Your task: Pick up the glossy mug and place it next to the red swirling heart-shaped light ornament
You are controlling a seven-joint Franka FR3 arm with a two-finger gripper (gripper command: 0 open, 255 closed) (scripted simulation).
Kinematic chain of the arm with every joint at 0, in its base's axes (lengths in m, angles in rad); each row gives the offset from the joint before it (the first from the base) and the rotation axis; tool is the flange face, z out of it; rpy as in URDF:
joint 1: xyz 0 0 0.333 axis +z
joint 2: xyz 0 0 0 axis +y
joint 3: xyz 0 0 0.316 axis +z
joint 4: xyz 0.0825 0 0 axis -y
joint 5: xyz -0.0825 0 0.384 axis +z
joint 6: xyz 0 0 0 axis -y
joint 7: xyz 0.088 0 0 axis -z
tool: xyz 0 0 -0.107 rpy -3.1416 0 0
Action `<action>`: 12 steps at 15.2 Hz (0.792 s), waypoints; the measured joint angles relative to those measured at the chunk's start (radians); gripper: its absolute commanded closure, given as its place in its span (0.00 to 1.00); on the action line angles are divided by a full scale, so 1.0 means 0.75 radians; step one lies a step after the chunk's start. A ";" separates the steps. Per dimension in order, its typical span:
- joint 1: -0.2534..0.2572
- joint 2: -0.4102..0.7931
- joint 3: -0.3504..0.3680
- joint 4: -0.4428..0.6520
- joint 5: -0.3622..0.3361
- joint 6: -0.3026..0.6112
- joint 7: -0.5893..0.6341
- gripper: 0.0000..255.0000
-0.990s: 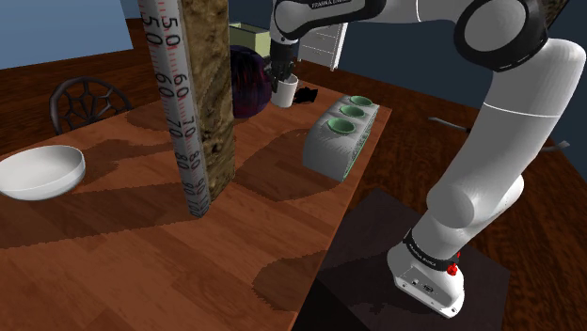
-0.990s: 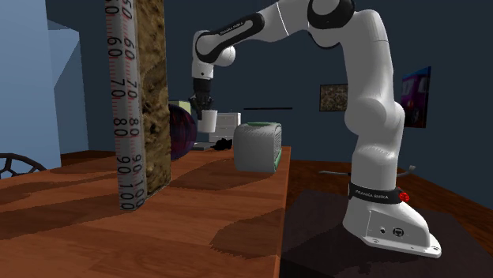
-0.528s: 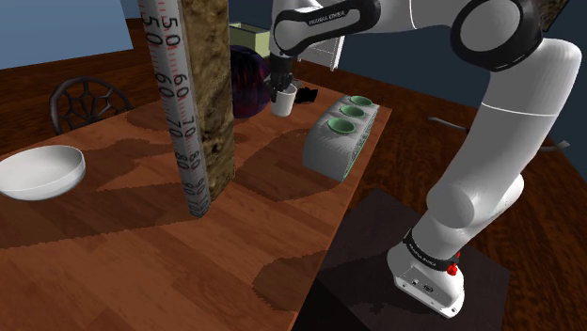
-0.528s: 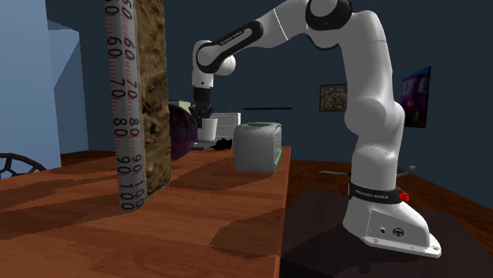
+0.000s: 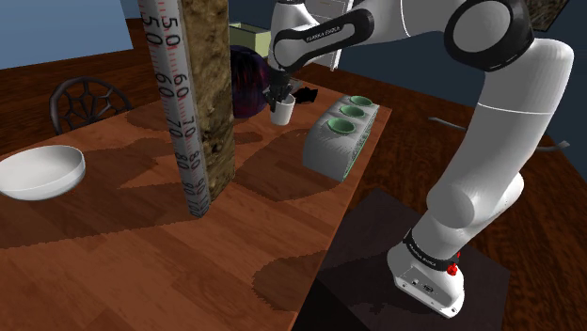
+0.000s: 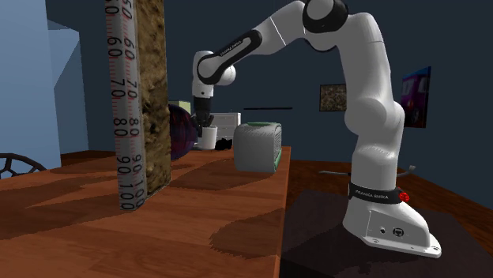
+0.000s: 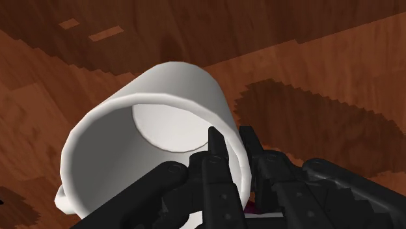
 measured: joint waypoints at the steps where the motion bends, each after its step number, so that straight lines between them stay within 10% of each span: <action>1: 0.002 0.008 -0.001 -0.011 -0.006 0.018 0.007 1.00; 12: 0.012 0.087 -0.022 -0.097 -0.062 0.174 0.052 1.00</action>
